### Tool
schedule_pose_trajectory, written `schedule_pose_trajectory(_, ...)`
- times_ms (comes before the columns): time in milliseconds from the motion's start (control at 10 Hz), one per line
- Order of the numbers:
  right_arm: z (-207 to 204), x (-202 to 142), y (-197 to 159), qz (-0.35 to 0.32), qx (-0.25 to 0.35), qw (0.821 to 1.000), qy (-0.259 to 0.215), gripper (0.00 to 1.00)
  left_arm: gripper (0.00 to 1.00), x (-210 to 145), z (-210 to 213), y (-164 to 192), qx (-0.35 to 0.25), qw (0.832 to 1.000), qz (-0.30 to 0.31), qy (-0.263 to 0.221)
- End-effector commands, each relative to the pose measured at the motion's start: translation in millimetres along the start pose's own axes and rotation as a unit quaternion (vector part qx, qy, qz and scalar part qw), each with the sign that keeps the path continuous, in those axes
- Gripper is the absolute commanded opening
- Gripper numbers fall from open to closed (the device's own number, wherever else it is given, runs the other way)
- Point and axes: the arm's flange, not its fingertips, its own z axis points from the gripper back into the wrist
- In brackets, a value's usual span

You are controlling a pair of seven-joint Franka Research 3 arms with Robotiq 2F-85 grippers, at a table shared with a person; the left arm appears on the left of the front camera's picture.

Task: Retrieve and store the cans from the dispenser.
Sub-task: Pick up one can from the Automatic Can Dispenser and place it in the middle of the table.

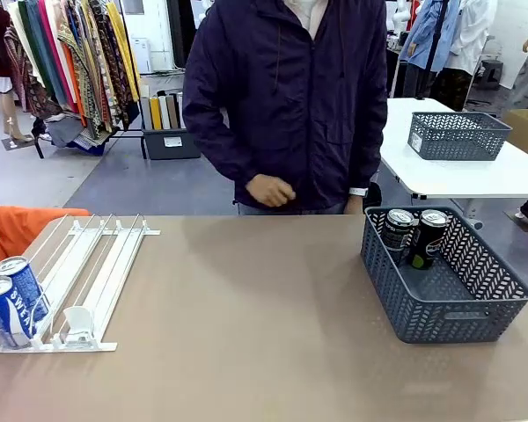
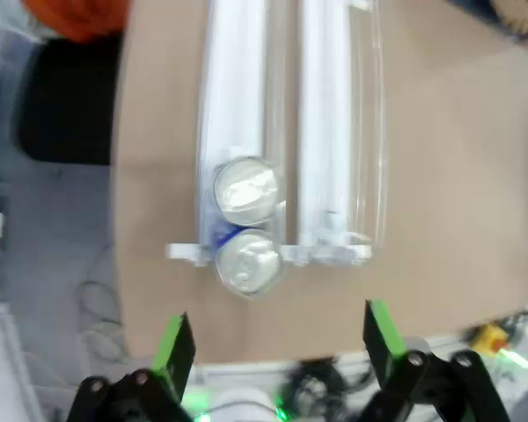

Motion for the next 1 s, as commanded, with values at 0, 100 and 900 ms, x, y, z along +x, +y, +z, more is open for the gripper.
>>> schedule_pose_trajectory(0,-1.3,1.8,0.6,0.011,0.010,1.000,-0.005,1.00,1.00,-0.1,-9.4,-6.5,0.040,0.999,0.002,-0.006)
schedule_pose_trajectory(100,-1.3,1.8,0.6,0.011,0.010,1.000,-0.005,1.00,1.00,0.0,0.0,0.0,0.000,1.000,0.000,0.000)
schedule_pose_trajectory(900,-1.3,1.8,0.6,0.011,0.010,1.000,-0.005,1.00,1.00,-10.4,-59.6,-22.6,0.047,0.997,-0.062,0.030)
